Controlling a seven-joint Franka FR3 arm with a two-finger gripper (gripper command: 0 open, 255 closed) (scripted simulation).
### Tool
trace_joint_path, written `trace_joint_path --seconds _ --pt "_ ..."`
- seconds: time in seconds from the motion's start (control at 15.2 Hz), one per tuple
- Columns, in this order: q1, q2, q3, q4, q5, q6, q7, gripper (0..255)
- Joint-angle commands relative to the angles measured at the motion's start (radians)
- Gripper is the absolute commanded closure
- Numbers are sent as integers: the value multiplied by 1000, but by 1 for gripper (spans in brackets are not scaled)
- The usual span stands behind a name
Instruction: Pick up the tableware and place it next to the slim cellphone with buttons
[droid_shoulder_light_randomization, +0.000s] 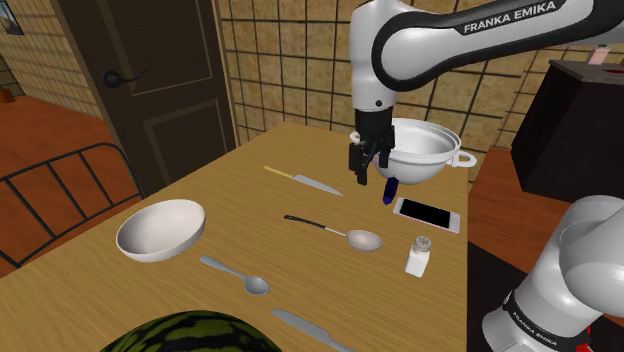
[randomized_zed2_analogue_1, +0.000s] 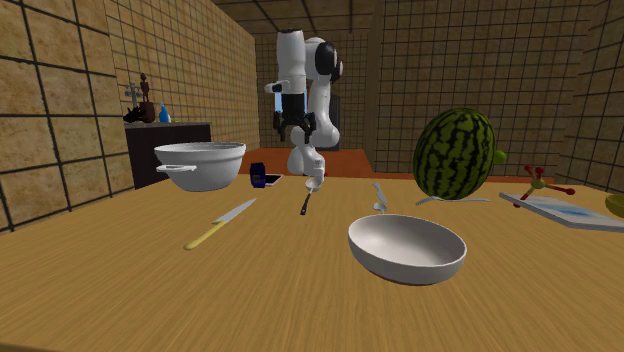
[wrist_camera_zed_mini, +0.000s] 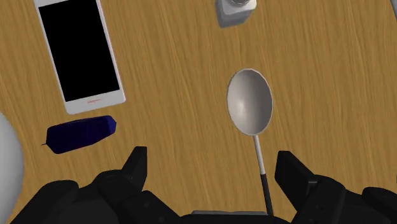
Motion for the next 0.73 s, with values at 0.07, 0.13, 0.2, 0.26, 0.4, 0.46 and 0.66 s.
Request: trace_joint_path --seconds 0.07,0.13,0.2,0.26,0.4,0.46,0.66 --pt "22 87 33 40 19 48 22 0" --pt "29 117 42 57 23 62 28 0" --pt "35 148 52 76 26 75 34 0" --pt "42 179 61 95 28 87 40 0" --pt "55 241 79 137 31 110 52 0" --pt "62 273 87 159 31 120 58 0" --pt "84 369 112 232 27 145 77 0"
